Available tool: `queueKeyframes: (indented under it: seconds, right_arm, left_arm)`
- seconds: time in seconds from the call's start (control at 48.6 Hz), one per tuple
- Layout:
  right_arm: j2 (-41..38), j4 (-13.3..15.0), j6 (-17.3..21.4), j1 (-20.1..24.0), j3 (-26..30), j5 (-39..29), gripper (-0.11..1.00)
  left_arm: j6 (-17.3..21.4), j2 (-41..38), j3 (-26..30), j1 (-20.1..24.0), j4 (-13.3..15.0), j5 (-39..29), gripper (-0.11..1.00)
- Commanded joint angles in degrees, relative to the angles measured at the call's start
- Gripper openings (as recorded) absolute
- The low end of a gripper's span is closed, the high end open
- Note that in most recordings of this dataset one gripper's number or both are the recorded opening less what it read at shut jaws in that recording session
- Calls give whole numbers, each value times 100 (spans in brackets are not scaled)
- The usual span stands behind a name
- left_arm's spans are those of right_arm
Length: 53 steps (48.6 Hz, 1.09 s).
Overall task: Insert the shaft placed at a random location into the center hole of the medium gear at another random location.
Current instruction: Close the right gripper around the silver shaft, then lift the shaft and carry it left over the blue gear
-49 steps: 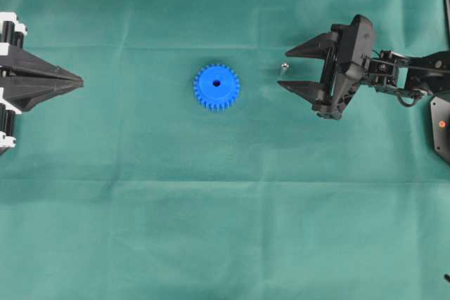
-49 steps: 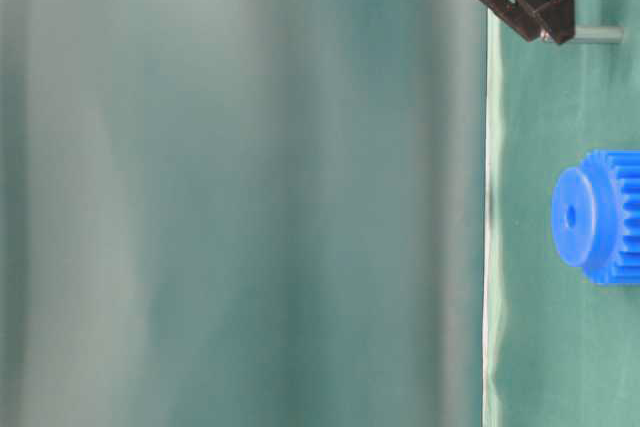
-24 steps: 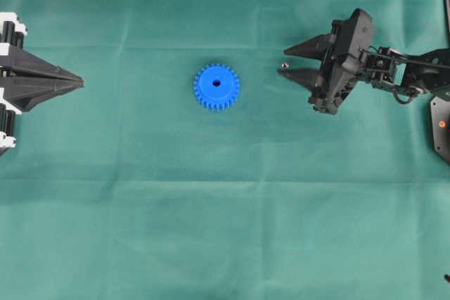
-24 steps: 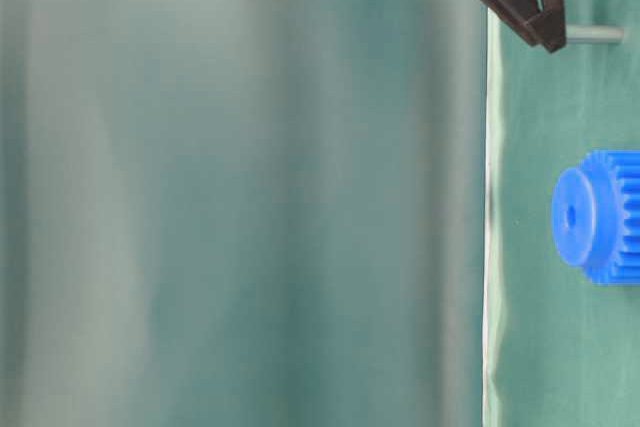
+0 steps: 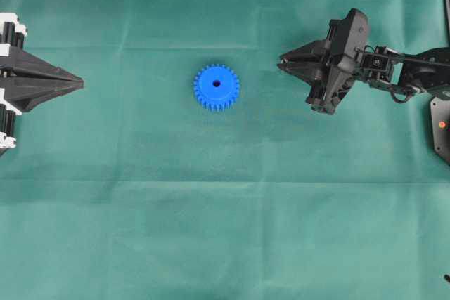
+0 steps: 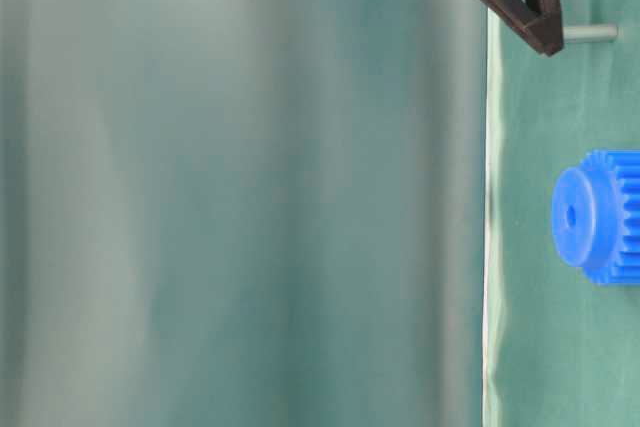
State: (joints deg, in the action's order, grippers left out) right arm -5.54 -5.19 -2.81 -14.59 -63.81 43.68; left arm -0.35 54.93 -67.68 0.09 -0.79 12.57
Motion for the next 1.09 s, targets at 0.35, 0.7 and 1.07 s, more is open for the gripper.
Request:
queueKeyframes:
  seconds: [0.35, 0.7, 1.07]
  right_arm:
    - [1257, 9, -44, -18, 114, -976, 14]
    - [1951, 18, -35, -18, 193, -1644, 14]
    - [1934, 9, -26, 35, 229, -1626, 14]
  left_arm:
    - [-9, -18, 70, 9, -18, 35, 0]
    - [-18, -9, 62, 0, -18, 35, 0]
    - [-18, 0, 70, 0, -9, 35, 0]
